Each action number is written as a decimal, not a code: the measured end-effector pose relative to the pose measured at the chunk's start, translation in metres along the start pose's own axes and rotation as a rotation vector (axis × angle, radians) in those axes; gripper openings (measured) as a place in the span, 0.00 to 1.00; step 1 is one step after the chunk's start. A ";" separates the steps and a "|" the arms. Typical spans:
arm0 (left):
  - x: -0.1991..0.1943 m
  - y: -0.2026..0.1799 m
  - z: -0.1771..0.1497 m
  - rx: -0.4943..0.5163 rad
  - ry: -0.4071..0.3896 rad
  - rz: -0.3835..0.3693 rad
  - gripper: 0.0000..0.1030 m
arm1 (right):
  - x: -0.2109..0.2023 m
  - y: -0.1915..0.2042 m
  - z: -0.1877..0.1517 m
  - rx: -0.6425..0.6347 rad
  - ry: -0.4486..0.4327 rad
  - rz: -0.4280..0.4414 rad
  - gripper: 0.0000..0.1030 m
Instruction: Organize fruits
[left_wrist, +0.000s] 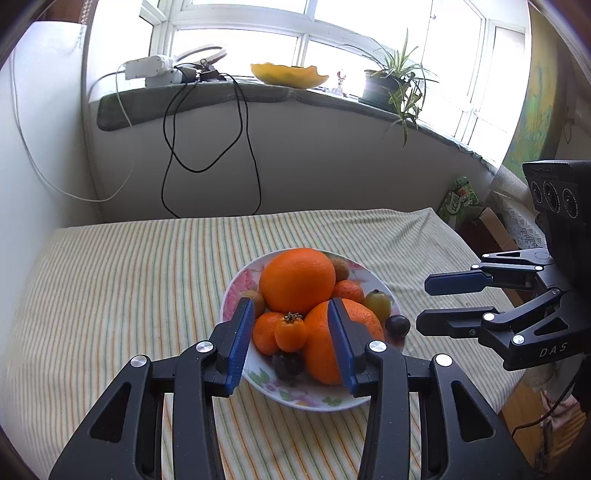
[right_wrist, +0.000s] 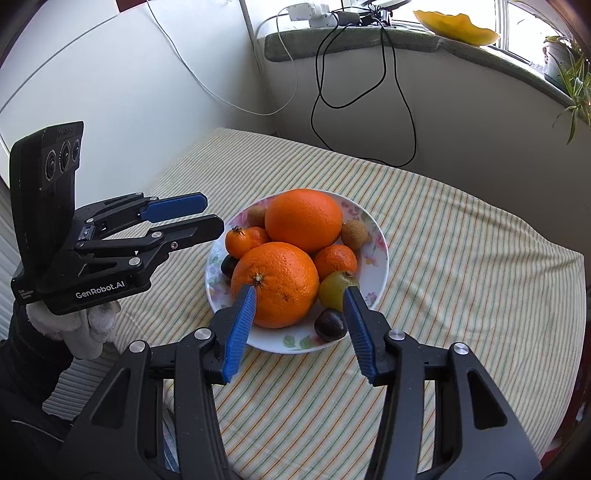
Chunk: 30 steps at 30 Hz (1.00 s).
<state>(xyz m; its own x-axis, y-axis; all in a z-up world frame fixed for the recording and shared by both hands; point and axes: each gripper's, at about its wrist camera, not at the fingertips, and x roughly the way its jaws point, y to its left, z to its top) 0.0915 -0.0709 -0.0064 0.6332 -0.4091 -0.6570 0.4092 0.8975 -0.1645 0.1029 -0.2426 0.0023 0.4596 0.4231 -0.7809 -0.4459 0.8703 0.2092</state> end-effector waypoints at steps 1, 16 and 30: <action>-0.002 -0.001 -0.001 0.002 -0.001 0.003 0.39 | -0.003 0.002 -0.002 0.000 -0.007 -0.003 0.50; -0.048 -0.024 -0.015 -0.007 -0.062 0.073 0.75 | -0.045 0.013 -0.026 0.040 -0.178 -0.097 0.77; -0.063 -0.033 -0.024 -0.034 -0.064 0.187 0.80 | -0.065 0.014 -0.044 0.088 -0.282 -0.223 0.88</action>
<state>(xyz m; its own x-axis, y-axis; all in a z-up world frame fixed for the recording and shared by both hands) 0.0222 -0.0712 0.0226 0.7372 -0.2431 -0.6304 0.2588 0.9635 -0.0689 0.0331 -0.2688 0.0299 0.7371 0.2628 -0.6226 -0.2489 0.9621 0.1114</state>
